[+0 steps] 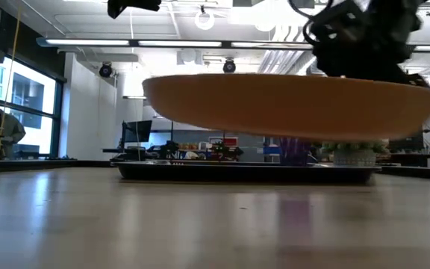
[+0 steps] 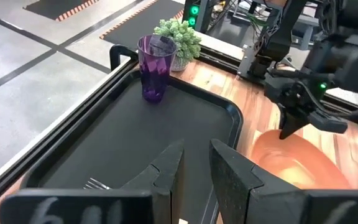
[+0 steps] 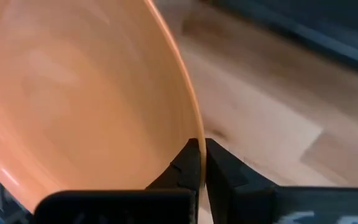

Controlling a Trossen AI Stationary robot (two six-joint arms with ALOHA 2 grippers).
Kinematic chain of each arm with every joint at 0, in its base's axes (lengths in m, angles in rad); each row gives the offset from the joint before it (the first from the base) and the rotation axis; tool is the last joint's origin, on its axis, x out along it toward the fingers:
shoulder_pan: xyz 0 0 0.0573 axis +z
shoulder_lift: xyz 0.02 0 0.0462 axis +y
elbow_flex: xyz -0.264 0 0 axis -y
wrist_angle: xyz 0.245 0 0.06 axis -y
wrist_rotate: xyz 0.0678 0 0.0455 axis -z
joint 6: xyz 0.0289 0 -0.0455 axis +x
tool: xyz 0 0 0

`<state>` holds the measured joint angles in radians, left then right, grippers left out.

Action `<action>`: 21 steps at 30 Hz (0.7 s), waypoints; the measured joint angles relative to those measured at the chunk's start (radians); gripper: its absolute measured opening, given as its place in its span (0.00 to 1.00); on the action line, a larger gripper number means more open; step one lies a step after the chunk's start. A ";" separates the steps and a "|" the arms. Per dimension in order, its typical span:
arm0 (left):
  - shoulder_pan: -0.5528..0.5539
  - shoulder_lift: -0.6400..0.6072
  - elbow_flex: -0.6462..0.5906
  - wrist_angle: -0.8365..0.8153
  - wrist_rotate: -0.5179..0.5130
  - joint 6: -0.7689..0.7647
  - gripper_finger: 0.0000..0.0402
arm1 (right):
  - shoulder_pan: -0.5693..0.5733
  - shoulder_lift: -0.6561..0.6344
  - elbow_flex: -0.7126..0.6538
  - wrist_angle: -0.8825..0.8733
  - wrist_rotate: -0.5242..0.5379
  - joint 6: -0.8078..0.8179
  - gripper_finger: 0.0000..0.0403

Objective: Pick and place plate/cup/fork/spoon on tray
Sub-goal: Put the orange plate on the black serving tray to the bottom left of the purple glass

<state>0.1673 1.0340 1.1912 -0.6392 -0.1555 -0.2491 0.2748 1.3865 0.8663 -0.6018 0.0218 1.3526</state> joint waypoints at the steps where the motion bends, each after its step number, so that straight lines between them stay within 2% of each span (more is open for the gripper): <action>1: 0.000 0.000 0.000 0.000 0.000 0.002 0.16 | -0.016 0.000 0.006 0.000 0.004 -0.003 0.00; 11: 0.000 0.000 0.000 0.000 0.000 0.027 0.16 | -0.201 0.000 0.038 0.015 0.049 0.107 0.00; 21: 0.000 0.000 0.000 0.000 0.000 0.076 0.16 | -0.303 0.000 0.038 0.015 0.131 0.281 0.00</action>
<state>0.1673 1.0340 1.1912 -0.6392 -0.1555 -0.1729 -0.0279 1.3865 0.9047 -0.5865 0.1531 1.6332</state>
